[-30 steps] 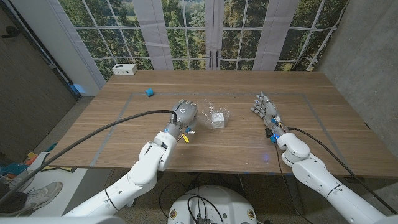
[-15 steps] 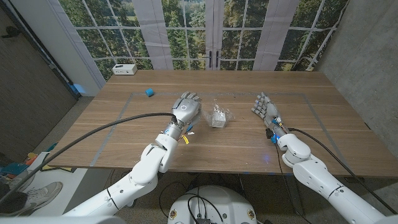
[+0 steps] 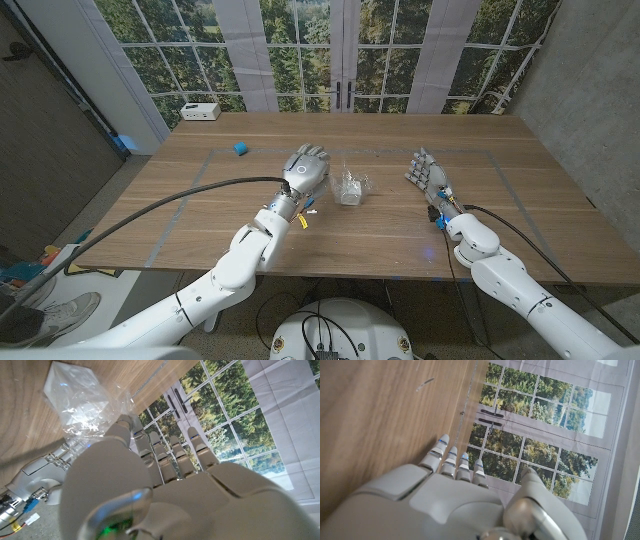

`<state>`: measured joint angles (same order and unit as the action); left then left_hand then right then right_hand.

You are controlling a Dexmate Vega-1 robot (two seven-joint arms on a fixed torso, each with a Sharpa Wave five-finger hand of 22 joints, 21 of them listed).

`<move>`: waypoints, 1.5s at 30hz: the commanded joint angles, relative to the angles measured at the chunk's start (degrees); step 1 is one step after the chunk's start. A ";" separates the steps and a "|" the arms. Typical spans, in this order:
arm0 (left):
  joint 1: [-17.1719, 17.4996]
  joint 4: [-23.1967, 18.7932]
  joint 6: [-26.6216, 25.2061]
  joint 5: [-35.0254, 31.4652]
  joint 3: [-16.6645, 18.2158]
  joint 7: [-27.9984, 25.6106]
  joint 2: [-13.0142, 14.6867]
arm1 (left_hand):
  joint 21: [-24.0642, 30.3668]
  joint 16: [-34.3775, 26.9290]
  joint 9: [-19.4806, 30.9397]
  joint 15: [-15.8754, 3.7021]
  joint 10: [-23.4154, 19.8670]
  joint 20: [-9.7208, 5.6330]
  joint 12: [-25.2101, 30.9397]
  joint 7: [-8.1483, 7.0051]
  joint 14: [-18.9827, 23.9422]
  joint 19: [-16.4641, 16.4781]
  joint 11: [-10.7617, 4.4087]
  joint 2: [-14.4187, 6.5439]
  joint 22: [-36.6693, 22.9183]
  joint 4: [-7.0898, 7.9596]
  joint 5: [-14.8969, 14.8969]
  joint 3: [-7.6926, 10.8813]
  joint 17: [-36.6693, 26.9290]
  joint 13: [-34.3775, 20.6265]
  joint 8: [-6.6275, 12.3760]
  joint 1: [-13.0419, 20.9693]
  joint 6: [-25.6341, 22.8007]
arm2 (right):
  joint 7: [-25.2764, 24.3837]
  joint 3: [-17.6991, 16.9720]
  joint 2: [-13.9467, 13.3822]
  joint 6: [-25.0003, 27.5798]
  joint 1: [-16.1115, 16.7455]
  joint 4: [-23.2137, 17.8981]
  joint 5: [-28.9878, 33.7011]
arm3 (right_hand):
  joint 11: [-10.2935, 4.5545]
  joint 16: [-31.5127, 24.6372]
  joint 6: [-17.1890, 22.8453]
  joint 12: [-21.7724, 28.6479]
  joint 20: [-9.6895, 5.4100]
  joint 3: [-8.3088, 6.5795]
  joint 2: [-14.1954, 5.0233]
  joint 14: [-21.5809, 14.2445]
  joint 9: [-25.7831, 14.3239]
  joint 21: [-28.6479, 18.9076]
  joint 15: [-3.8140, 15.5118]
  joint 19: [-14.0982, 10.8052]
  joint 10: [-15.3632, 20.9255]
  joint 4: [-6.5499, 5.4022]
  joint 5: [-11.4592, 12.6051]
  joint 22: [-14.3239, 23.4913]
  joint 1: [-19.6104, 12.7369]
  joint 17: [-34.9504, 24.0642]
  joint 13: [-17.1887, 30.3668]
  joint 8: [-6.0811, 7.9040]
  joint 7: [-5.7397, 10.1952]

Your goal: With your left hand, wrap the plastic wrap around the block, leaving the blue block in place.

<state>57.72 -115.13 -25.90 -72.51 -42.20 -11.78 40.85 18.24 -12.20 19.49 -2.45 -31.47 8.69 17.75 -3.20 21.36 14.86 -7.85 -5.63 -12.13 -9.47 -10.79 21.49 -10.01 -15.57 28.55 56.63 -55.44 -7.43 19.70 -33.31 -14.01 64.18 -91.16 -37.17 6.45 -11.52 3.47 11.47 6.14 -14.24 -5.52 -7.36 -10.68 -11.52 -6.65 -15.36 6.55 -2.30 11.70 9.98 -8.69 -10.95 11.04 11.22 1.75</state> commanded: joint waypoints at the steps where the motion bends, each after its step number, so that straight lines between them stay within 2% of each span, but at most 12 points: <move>1: -2.86 1.50 3.98 0.80 -1.40 3.40 0.82 | 0.48 -0.04 0.18 -2.84 -0.63 -0.59 0.21 -0.27 0.36 0.39 0.00 0.24 -0.08 0.09 -0.01 -0.40 -0.33 -0.22 0.28 0.56 -0.63 | 0.30 0.22 0.14 0.68 -0.90 0.87 -0.20 | 0.01 0.21 0.00 -0.13 -0.20 -0.23 0.28 -0.19 -0.18 -0.03 -0.07 -0.15 -0.06 -0.22 0.24 0.25 -0.33 -0.06 0.23 -0.07 0.10; 5: -2.73 4.37 3.64 1.31 -1.56 -3.17 -1.08 | 0.53 -0.09 0.11 -2.99 -0.73 -0.69 0.20 -0.41 0.52 0.47 -0.15 0.33 -0.08 0.08 0.02 -0.51 -0.34 -0.28 0.29 0.66 -0.64 | 0.59 0.47 0.29 1.00 -1.43 1.46 -0.28 | -0.05 0.21 0.01 -0.13 -0.17 -0.23 0.29 -0.19 -0.18 -0.04 -0.05 -0.17 -0.05 -0.22 0.24 0.25 -0.34 -0.06 0.23 -0.07 0.06; 9: -3.88 6.21 4.73 2.43 -2.19 -5.45 -1.79 | 0.60 -0.14 0.03 -3.09 -0.82 -0.74 0.18 -0.32 0.67 0.57 -0.32 0.37 -0.07 0.10 0.04 -0.65 -0.36 -0.35 0.30 0.75 -0.67 | 0.84 0.59 0.64 1.05 -1.84 2.08 -0.57 | -0.05 0.22 -0.01 -0.14 -0.19 -0.23 0.29 -0.18 -0.18 -0.03 -0.07 -0.14 -0.08 -0.21 0.24 0.25 -0.35 -0.06 0.23 -0.08 0.11; 11: -3.48 8.66 4.48 3.88 -2.00 -11.68 -3.67 | 0.67 -0.18 -0.02 -3.16 -0.90 -0.83 0.17 -0.31 0.80 0.71 -0.35 0.36 -0.07 0.13 0.04 -0.73 -0.37 -0.41 0.26 0.83 -0.54 | 0.85 0.57 0.61 1.27 -1.96 2.18 -0.68 | -0.03 0.22 -0.02 -0.15 -0.21 -0.23 0.30 -0.16 -0.18 -0.03 -0.07 -0.14 -0.11 -0.21 0.24 0.25 -0.36 -0.06 0.23 -0.08 0.08; 14: -3.95 10.36 4.94 5.92 -2.17 -15.27 -4.92 | 0.92 -0.46 -0.10 -3.40 -1.15 -0.97 0.20 -0.19 1.52 1.24 -0.55 0.26 -0.08 0.22 0.04 -0.86 -0.42 -0.50 0.24 0.92 -0.44 | 0.84 0.56 0.56 1.43 -2.09 2.32 -0.71 | 0.03 0.23 -0.03 -0.14 -0.15 -0.23 0.30 -0.15 -0.18 -0.04 -0.11 -0.16 -0.10 -0.20 0.24 0.25 -0.37 -0.06 0.23 -0.09 0.05; 17: -5.54 10.30 6.12 6.33 -3.25 -12.48 -3.95 | 1.18 -0.60 0.03 -3.53 -1.26 -0.87 0.17 -0.12 1.97 1.80 -0.50 0.28 -0.09 0.20 0.04 -1.00 -0.43 -0.58 0.30 1.09 -0.21 | 0.64 0.54 0.65 1.53 -2.29 2.44 -0.69 | 0.06 0.23 -0.03 -0.14 -0.15 -0.23 0.30 -0.12 -0.18 -0.04 -0.11 -0.17 -0.10 -0.19 0.24 0.25 -0.39 -0.06 0.23 -0.09 0.07; 20: -5.84 11.46 7.20 8.08 -3.37 -15.29 -4.39 | 1.29 -0.65 0.03 -3.63 -1.72 -0.87 0.28 -0.12 2.17 1.94 -0.47 0.25 -0.11 0.23 0.04 -1.14 -0.45 -0.68 0.33 1.22 -0.11 | 0.52 0.55 0.60 1.78 -2.52 2.55 -0.62 | 0.04 0.24 -0.05 -0.14 -0.13 -0.23 0.30 -0.10 -0.18 -0.04 -0.09 -0.15 -0.10 -0.19 0.24 0.25 -0.40 -0.06 0.23 -0.09 0.06; 24: -6.99 12.83 7.07 9.03 -4.18 -15.69 -5.56 | 1.38 -0.74 0.02 -3.97 -1.85 -0.86 0.24 -0.24 2.51 2.06 -0.72 0.23 -0.12 0.22 0.02 -1.27 -0.46 -0.78 0.33 1.41 0.08 | 1.11 0.70 0.73 2.12 -3.02 3.18 -1.02 | 0.07 0.24 -0.03 -0.14 -0.17 -0.23 0.30 -0.09 -0.18 -0.03 -0.11 -0.14 -0.10 -0.19 0.24 0.25 -0.40 -0.06 0.23 -0.08 0.10; 33: -10.58 13.79 8.76 9.05 -7.49 -8.39 -4.90 | 1.64 -0.76 0.19 -3.75 -2.03 -0.99 0.18 -0.23 2.73 2.44 -0.34 0.00 -0.15 0.25 -0.05 -1.41 -0.51 -0.97 0.51 1.79 0.26 | 0.92 0.73 0.81 2.37 -3.49 3.72 -0.95 | 0.07 0.24 -0.01 -0.15 -0.11 -0.23 0.31 -0.05 -0.18 -0.01 -0.07 -0.08 -0.15 -0.18 0.24 0.25 -0.42 -0.06 0.23 -0.07 0.07; 42: -12.09 16.82 11.68 9.99 -9.30 -12.49 -6.20 | 1.69 -0.67 0.40 -3.58 -1.91 -1.03 0.02 -0.05 2.66 2.33 -0.24 -0.05 -0.17 0.28 -0.08 -1.65 -0.54 -1.17 0.60 2.02 0.72 | 1.20 0.58 0.84 2.54 -3.54 4.13 -1.50 | 0.12 0.24 0.00 -0.14 -0.09 -0.22 0.33 -0.05 -0.18 -0.01 -0.14 -0.07 -0.13 -0.17 0.23 0.25 -0.43 -0.06 0.23 -0.07 0.05; 43: -12.49 16.38 11.41 9.01 -9.82 -11.19 -5.93 | 1.70 -0.66 0.47 -3.56 -1.78 -1.02 -0.05 -0.03 2.65 2.31 -0.18 -0.12 -0.18 0.27 -0.11 -1.64 -0.54 -1.19 0.57 2.12 0.93 | 1.39 0.55 0.84 2.38 -3.54 4.23 -1.54 | 0.12 0.24 0.00 -0.13 -0.09 -0.22 0.34 -0.06 -0.18 -0.02 -0.15 -0.07 -0.12 -0.17 0.23 0.25 -0.43 -0.06 0.23 -0.07 0.05; 45: -12.36 17.19 12.29 9.63 -9.81 -13.73 -6.12 | 1.78 -0.56 0.46 -3.54 -1.34 -1.08 -0.31 -0.62 2.63 2.28 0.28 -0.16 -0.19 0.37 -0.15 -1.86 -0.56 -1.40 -0.34 2.20 3.52 | 1.47 0.51 0.81 2.28 -3.54 4.26 -1.57 | 0.19 0.24 -0.01 -0.14 -0.09 -0.21 0.35 -0.03 -0.18 -0.01 -0.15 -0.07 -0.14 -0.17 0.23 0.25 -0.44 -0.05 0.23 -0.08 0.06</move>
<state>47.33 -100.54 -16.39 -63.40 -49.70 -22.44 35.54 19.74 -12.60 19.98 -2.65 -33.21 7.99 17.75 -3.29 23.82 16.79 -8.22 -5.75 -12.11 -9.16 -10.78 20.06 -10.28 -16.65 28.89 57.96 -54.09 -6.31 20.34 -32.47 -11.79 60.80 -87.42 -38.38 6.45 -11.52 3.47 11.47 6.12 -14.24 -5.52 -7.36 -10.68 -11.55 -6.65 -15.37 6.55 -2.30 11.70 10.11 -8.69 -10.95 11.04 11.22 1.75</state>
